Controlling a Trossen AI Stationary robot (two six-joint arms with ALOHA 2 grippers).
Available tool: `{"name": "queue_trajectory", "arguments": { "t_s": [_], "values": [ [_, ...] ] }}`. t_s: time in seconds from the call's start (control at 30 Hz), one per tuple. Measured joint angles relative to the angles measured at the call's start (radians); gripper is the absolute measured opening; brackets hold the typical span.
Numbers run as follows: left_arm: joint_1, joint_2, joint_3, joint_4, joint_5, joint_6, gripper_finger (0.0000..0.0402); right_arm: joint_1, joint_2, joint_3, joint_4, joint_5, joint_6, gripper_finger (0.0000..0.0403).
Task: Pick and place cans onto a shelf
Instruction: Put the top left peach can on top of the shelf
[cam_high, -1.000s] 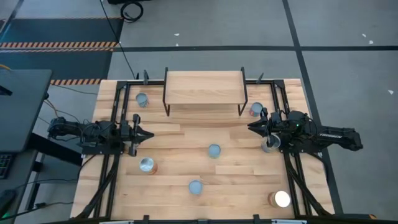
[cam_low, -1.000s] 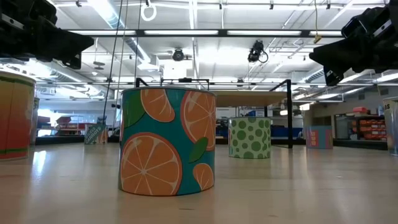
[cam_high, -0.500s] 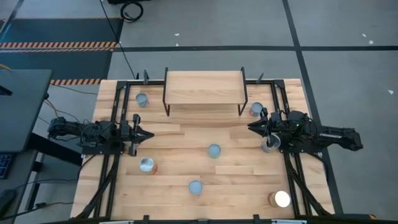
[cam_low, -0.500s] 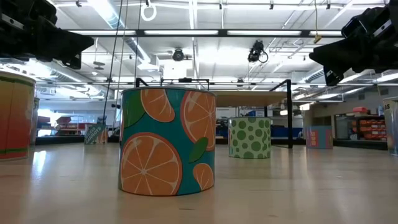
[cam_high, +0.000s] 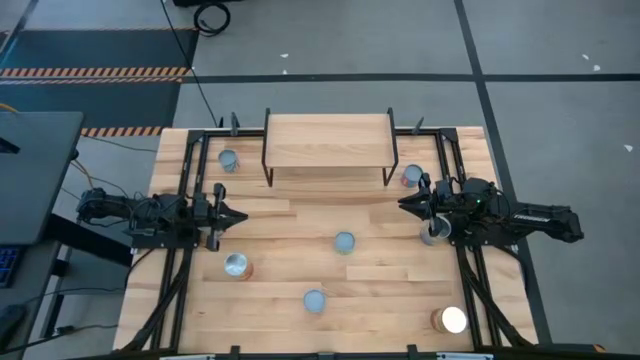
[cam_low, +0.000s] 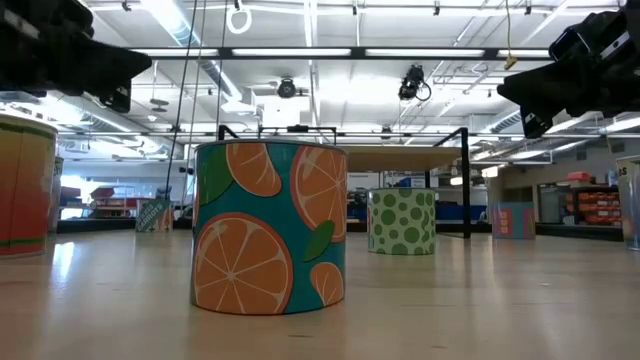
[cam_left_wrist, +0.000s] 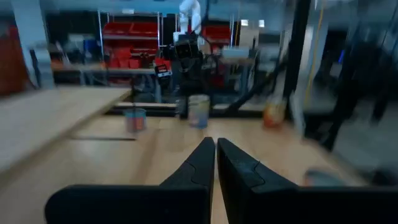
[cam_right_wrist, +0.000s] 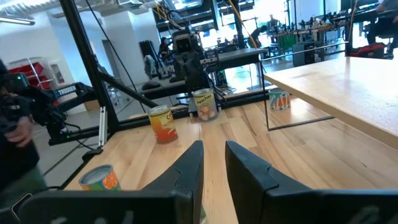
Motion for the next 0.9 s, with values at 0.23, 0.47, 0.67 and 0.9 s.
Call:
{"name": "queue_trajectory", "arguments": {
  "t_s": [0.23, 0.47, 0.67, 0.9],
  "values": [
    [-0.001, 0.053, 0.076, 0.015, 0.057, -0.403, 0.0025, 0.000, 0.000, 0.000, 0.001, 0.000, 0.000, 0.0074],
    [0.028, 0.293, 0.367, -0.262, -0.054, -0.489, 0.0025, 0.000, 0.000, 0.000, 0.001, 0.000, 0.000, 0.0074],
    [0.076, 0.543, 0.706, -0.854, -0.047, -0.592, 0.0025, 0.000, 0.000, 0.000, 0.001, 0.000, 0.000, 0.0074],
    [0.079, 0.652, 0.896, -1.096, 0.008, -0.578, 0.0025, 0.000, 0.000, 0.000, 0.001, 0.000, 0.000, 0.0074]
  ]
}}
